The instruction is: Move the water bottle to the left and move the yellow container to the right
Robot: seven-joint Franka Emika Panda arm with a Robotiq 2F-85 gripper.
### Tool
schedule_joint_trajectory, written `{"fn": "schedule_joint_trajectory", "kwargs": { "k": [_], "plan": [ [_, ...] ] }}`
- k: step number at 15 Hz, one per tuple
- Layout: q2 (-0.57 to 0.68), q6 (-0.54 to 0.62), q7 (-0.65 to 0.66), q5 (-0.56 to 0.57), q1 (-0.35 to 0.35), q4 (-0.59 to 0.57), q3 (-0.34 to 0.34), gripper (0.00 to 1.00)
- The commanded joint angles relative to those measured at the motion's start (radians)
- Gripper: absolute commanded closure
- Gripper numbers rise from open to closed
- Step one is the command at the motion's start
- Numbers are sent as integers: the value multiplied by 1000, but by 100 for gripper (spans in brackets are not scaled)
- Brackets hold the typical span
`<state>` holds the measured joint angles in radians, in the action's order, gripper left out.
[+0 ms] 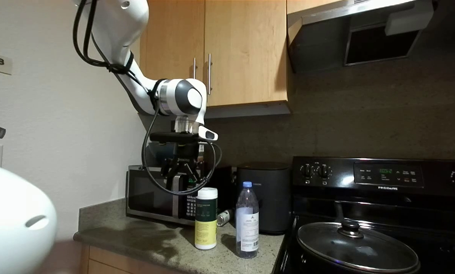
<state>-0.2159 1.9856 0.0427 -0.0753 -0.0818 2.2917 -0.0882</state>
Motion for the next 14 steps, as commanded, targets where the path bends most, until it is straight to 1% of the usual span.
{"fn": "schedule_joint_trajectory", "kwargs": {
  "k": [1, 5, 10, 12, 13, 14],
  "plan": [
    [26, 33, -2, -29, -3, -18, 4, 0],
    [156, 168, 3, -67, -6, -120, 2, 0],
    [293, 312, 3, -68, -11, -241, -9, 0],
    [323, 304, 10, -30, -15, -273, -11, 0],
    [293, 295, 1, -45, -11, -240, -6, 0],
    [310, 295, 1, -43, -13, -256, -7, 0]
  ]
}}
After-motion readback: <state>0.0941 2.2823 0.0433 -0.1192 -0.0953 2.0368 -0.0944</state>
